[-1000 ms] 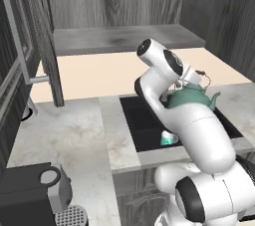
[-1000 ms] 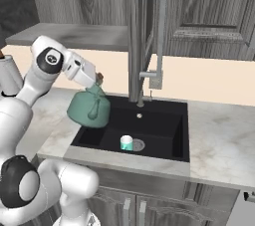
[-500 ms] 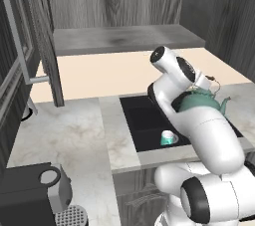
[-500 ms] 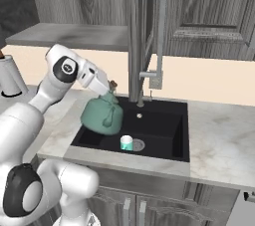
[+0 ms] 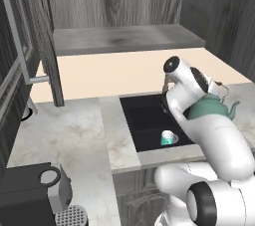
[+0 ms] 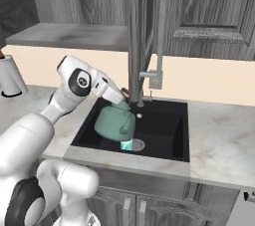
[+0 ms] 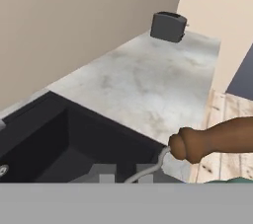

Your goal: Open the cabinet, pick the kettle from the cabinet, and place it in the sink.

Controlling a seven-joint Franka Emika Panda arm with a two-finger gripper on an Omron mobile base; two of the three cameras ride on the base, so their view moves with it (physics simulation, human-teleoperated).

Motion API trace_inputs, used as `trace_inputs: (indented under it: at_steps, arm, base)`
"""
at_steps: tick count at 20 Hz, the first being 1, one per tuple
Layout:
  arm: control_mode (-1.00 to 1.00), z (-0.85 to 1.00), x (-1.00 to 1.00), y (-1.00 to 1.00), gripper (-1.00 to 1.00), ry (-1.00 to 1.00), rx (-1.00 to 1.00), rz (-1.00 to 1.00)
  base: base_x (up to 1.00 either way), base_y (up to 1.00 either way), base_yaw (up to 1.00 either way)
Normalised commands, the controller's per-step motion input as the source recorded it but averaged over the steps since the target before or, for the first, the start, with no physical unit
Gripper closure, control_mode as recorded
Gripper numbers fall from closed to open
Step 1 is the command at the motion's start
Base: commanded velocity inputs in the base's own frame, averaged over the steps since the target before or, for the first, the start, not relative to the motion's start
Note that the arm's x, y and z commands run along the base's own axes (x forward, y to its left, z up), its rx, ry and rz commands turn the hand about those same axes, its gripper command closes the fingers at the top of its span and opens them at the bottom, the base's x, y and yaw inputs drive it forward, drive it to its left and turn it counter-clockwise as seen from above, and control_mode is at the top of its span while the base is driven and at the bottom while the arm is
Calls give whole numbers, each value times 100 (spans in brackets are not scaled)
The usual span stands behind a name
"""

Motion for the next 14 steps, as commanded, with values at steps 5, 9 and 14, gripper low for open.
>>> trace_inputs:
  at_steps: [5, 9, 14]
  arm:
    - [-100, -17, 11, -19, 100, 0, 0, 10]
    - [-100, -15, 20, -10, 100, 0, 0, 2]
    - [-100, -13, 28, -5, 100, 0, 0, 0]
  base:
    - [0, 0, 0]
    - [0, 0, 0]
    - [0, 0, 0]
